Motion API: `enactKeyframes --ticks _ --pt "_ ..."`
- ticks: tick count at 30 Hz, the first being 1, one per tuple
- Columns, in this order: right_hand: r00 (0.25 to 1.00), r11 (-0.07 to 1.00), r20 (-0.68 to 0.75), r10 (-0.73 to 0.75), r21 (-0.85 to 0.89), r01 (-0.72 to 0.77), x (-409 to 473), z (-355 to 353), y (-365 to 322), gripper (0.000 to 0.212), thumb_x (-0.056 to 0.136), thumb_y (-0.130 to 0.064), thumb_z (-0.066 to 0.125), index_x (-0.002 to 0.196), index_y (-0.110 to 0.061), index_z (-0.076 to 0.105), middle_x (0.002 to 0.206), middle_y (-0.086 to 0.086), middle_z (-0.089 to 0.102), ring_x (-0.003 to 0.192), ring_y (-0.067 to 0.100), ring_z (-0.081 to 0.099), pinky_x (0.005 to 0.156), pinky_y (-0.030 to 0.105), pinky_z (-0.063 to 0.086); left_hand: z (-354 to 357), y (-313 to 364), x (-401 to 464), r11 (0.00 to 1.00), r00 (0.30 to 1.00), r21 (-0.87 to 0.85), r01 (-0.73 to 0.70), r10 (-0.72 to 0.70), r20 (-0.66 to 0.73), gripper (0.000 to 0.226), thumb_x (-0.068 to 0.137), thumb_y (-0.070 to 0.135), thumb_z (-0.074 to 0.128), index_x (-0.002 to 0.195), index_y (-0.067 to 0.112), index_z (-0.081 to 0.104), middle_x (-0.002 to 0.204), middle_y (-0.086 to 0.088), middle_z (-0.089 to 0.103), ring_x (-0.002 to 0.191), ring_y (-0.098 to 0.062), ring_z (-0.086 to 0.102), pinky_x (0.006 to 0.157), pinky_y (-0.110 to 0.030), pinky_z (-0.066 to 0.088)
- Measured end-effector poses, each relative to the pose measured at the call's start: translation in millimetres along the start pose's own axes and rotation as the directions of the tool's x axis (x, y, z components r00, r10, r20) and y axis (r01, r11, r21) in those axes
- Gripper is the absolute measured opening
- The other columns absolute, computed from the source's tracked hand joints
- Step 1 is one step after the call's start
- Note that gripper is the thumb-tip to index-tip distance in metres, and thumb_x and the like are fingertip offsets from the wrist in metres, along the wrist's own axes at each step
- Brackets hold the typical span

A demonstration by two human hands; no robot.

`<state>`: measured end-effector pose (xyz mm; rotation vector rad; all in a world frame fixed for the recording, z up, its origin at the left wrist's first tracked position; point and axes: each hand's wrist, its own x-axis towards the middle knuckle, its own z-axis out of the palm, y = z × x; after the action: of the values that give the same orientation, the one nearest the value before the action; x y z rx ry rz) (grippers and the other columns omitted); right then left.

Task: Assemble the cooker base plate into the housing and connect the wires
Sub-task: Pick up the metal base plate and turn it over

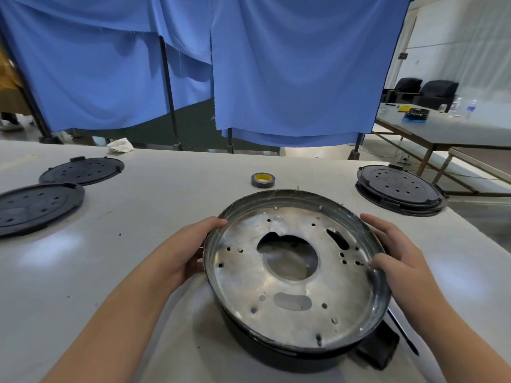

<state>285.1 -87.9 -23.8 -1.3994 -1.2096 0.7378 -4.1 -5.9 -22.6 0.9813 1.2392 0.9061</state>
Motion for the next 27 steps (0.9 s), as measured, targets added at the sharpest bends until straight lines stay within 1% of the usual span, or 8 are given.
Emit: enactKeyframes --ticks 5,9,12,15,17,22,24,27 --pt "1.000 1.000 0.006 0.019 -0.007 -0.019 -1.3 0.0 -0.8 0.069 0.077 0.019 0.044 0.122 -0.032 0.057 0.111 -0.018 0.064 0.096 -0.008 0.061 0.073 0.018 0.047 0.7 0.0 -0.7 1.000 1.000 0.021 -0.006 0.006 -0.004 0.019 0.085 0.033 0.064 0.086 0.015 0.070 0.074 -0.007 0.064 0.064 -0.019 0.058 0.061 -0.031 0.049" --pt "0.997 0.997 0.018 0.074 -0.023 -0.073 -2.3 1.2 -1.2 0.068 0.079 0.016 0.044 0.122 -0.035 0.056 0.115 -0.014 0.061 0.102 0.002 0.060 0.075 0.025 0.048 -1.3 0.9 -1.3 0.999 0.999 0.013 0.035 -0.035 0.009 0.021 0.084 0.032 0.065 0.072 0.015 0.066 0.067 -0.006 0.059 0.057 -0.019 0.055 0.059 -0.031 0.048" --pt "0.995 0.995 0.039 0.090 -0.050 -0.088 -2.9 1.5 -2.2 0.066 0.081 0.015 0.045 0.118 -0.038 0.056 0.110 -0.019 0.060 0.094 -0.008 0.060 0.072 0.021 0.046 -4.4 0.7 -1.0 0.998 0.999 0.031 0.046 -0.047 0.019 0.022 0.083 0.030 0.065 0.067 0.015 0.063 0.062 -0.005 0.057 0.053 -0.018 0.054 0.059 -0.032 0.044" --pt "0.993 0.994 0.057 0.099 -0.060 -0.096 -3.1 0.8 -2.8 0.066 0.081 0.015 0.046 0.113 -0.041 0.056 0.108 -0.019 0.061 0.095 -0.004 0.061 0.072 0.021 0.047 -6.4 1.4 -1.2 0.996 0.998 0.070 0.060 -0.062 0.023 0.017 0.082 0.026 0.066 0.078 0.011 0.068 0.071 -0.011 0.064 0.062 -0.023 0.059 0.064 -0.034 0.048" --pt "0.992 0.993 0.071 0.100 -0.063 -0.096 -3.6 0.9 -2.9 0.065 0.081 0.015 0.047 0.112 -0.042 0.056 0.108 -0.019 0.061 0.098 -0.001 0.060 0.072 0.021 0.047 -7.1 1.7 -1.6 0.992 0.997 0.104 0.074 -0.077 0.019 0.015 0.081 0.021 0.067 0.083 0.006 0.071 0.074 -0.015 0.067 0.062 -0.024 0.062 0.059 -0.031 0.052" --pt "0.992 0.995 0.089 0.090 -0.052 -0.085 -4.2 0.9 -2.4 0.062 0.082 0.013 0.051 0.114 -0.040 0.057 0.109 -0.018 0.062 0.096 -0.004 0.061 0.074 0.020 0.046 -6.0 2.0 -0.5 0.983 0.998 0.175 0.056 -0.053 -0.020 0.003 0.079 0.004 0.066 0.081 0.003 0.064 0.079 -0.019 0.062 0.065 -0.028 0.058 0.058 -0.032 0.047" --pt "0.992 0.995 0.091 0.088 -0.044 -0.084 -4.5 0.9 -1.9 0.061 0.083 0.012 0.053 0.116 -0.038 0.057 0.111 -0.017 0.062 0.100 -0.002 0.061 0.075 0.020 0.046 -6.1 1.6 1.0 0.980 0.999 0.193 0.049 -0.044 -0.029 0.008 0.079 -0.002 0.063 0.086 -0.002 0.066 0.078 -0.021 0.065 0.061 -0.029 0.061 0.057 -0.031 0.049" --pt "0.992 0.996 0.095 0.086 -0.037 -0.083 -5.3 2.4 -1.3 0.057 0.084 0.009 0.054 0.121 -0.035 0.056 0.116 -0.014 0.062 0.106 0.005 0.061 0.081 0.026 0.047 -5.7 1.4 2.4 0.975 0.999 0.219 0.044 -0.036 -0.041 0.015 0.080 -0.006 0.061 0.093 -0.007 0.066 0.076 -0.022 0.067 0.058 -0.028 0.064 0.054 -0.029 0.053"
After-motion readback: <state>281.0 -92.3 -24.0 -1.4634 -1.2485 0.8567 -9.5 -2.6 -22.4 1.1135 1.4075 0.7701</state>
